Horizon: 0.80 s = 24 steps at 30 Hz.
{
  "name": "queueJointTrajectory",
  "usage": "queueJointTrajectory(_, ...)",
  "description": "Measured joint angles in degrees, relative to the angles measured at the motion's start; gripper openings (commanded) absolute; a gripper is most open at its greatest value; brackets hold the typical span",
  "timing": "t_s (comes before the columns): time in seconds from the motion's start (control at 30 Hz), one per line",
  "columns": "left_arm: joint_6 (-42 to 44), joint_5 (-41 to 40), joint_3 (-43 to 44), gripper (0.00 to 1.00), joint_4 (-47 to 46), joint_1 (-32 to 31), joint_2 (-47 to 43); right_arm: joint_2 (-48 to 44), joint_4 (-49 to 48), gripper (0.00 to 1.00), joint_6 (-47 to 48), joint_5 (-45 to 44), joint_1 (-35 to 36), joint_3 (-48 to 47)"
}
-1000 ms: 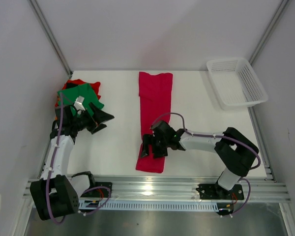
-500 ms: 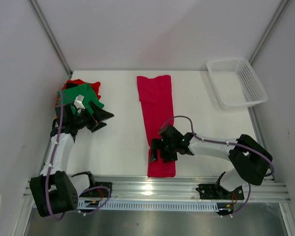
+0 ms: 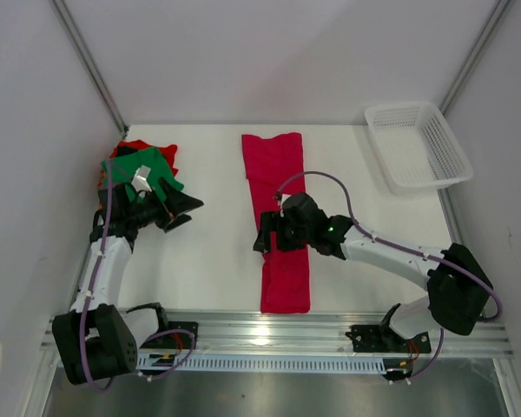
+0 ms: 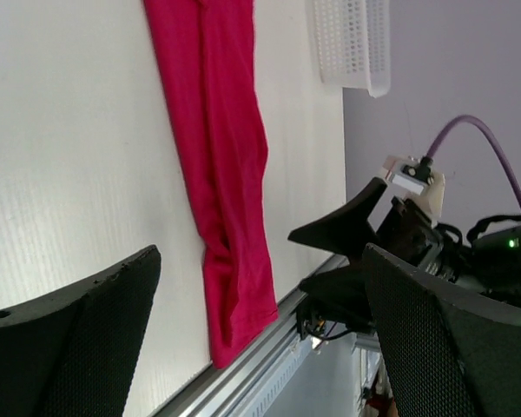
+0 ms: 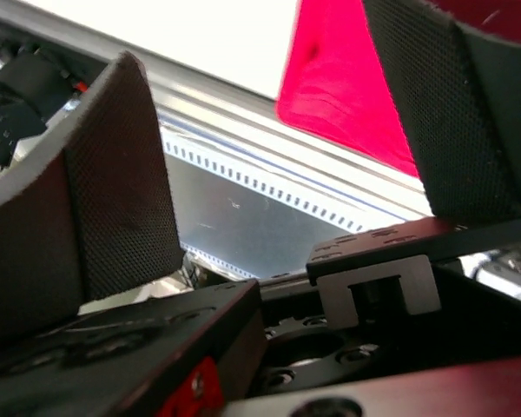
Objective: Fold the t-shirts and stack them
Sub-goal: Grab the bottom of the folded rectangular tshirt with both arms
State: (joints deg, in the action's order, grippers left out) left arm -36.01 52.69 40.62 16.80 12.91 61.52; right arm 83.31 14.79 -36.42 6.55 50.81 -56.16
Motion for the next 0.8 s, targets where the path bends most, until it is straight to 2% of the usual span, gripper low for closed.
queueJointTrajectory(0.17, -4.6, 5.1, -4.3, 1.00, -9.5, -4.1, -2.5, -6.7, 4.2, 0.89, -2.4, -5.0, -1.7, 4.2)
queueJointTrajectory(0.33, -12.6, 7.4, -11.7, 0.99, -21.8, -13.0, -2.7, -19.0, 6.1, 0.89, -8.0, -6.3, -3.0, 17.0)
queueJointTrajectory(0.53, -15.6, 6.3, -17.4, 1.00, -27.4, -25.7, -2.5, -32.7, 8.8, 0.88, -14.2, -5.0, -4.2, 27.1)
queueJointTrajectory(0.8, -21.0, 3.4, -21.9, 0.99, -33.2, -31.1, -0.5, -38.1, 5.0, 0.88, -19.7, 0.9, -4.2, 37.7)
